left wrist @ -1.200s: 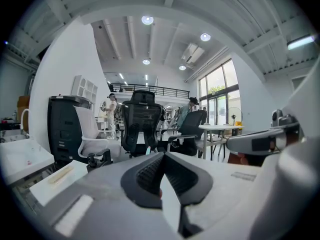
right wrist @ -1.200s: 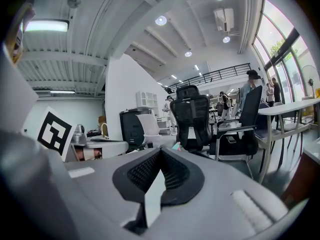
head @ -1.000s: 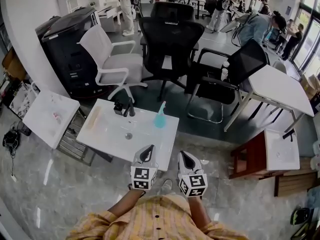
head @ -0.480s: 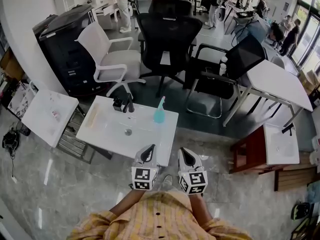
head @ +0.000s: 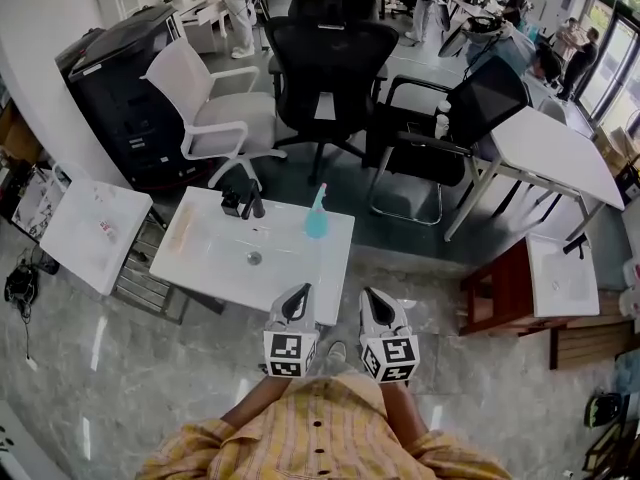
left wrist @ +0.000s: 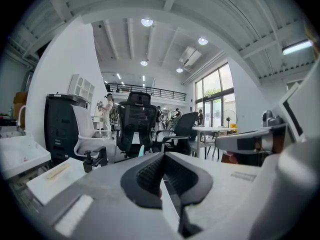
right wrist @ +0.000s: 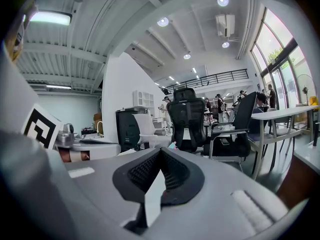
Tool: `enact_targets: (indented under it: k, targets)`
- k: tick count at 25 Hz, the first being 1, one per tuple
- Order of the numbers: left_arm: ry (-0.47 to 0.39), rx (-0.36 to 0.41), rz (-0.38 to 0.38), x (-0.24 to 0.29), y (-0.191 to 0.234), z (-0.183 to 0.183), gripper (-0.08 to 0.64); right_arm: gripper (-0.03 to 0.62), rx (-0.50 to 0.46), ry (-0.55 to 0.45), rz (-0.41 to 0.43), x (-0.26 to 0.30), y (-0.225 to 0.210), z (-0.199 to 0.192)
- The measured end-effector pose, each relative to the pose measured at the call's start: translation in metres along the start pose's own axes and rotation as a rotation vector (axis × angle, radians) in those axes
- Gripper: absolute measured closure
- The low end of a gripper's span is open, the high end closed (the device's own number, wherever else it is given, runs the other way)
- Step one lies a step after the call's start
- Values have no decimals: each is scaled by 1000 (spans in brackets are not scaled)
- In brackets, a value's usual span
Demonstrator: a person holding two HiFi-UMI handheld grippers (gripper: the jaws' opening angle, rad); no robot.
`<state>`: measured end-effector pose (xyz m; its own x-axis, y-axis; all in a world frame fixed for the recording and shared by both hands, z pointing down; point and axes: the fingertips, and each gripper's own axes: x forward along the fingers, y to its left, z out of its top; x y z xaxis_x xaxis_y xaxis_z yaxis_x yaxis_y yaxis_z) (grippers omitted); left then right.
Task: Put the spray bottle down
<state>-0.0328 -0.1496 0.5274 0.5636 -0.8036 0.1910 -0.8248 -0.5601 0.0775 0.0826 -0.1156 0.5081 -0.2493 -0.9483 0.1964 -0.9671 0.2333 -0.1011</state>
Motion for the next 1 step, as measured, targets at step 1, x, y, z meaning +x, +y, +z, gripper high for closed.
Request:
enact_targets:
  k: [1]
  targets:
    - [-2, 1, 0, 1, 0, 0, 561, 594, 1, -1, -4, 0, -1, 0]
